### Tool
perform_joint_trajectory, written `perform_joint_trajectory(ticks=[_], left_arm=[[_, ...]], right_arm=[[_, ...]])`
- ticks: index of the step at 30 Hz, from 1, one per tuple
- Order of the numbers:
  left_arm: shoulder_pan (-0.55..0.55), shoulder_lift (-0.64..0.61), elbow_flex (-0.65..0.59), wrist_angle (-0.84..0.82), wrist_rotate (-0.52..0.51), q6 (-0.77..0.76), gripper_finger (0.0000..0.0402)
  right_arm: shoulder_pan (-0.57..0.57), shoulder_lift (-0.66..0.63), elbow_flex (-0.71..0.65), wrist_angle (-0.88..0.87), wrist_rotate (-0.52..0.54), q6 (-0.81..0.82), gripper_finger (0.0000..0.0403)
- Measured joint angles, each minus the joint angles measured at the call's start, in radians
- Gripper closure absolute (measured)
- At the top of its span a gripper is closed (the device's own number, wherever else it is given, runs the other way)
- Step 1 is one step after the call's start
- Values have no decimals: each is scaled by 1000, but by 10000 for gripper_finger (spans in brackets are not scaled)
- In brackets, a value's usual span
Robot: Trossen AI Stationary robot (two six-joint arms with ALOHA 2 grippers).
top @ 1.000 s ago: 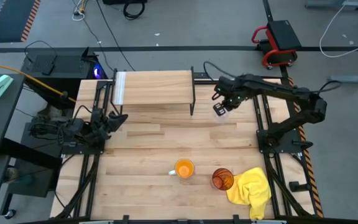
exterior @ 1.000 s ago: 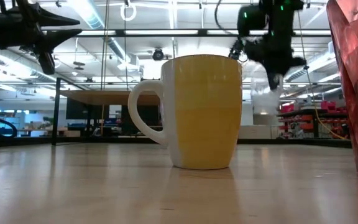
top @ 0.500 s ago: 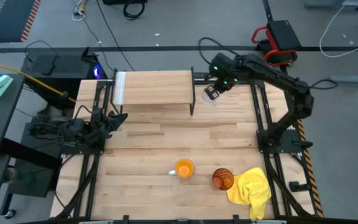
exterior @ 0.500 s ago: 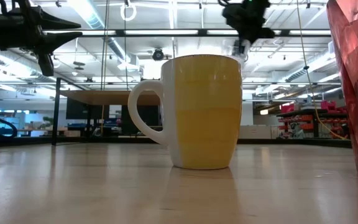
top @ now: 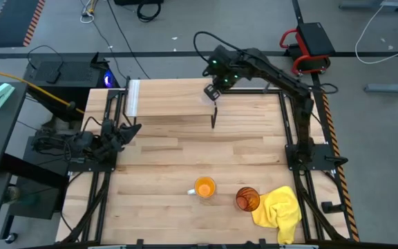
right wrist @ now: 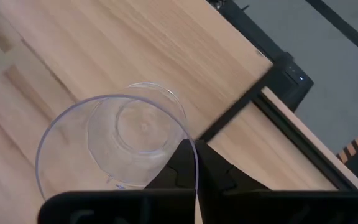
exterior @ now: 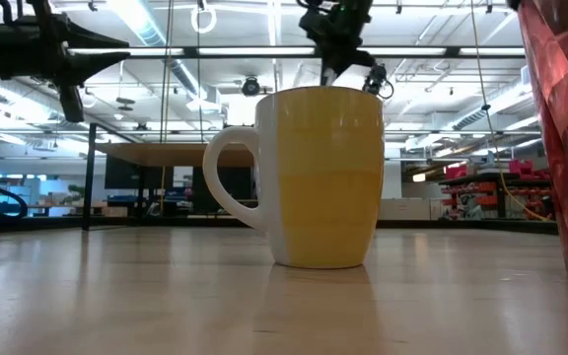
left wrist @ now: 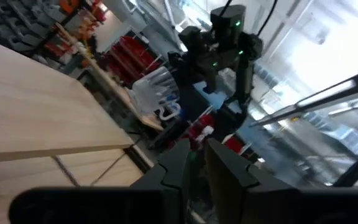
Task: Stack small to large cups/mugs on shelf
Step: Put the transparent mug on the shelf
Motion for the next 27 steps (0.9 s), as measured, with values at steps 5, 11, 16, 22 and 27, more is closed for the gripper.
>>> perform_joint_trajectory(ticks=[5,11,16,22,27], left_arm=[[31,85,119,8,-2,125,353],[115,297,330,-81,-2,248,354],[240,502,516,-272,16,235,362],[477,712,703,-347,341,234,378],[659,869,842,-417,582,220,391]], right_arm=[[-11,58,31,0,-26,-16,402],[-23,70,32,23,-26,-20,402],[-31,59,33,76,-30,-20,402],[-35,68,33,86,-34,-18,402],[-35,70,33,90,-34,21,402]])
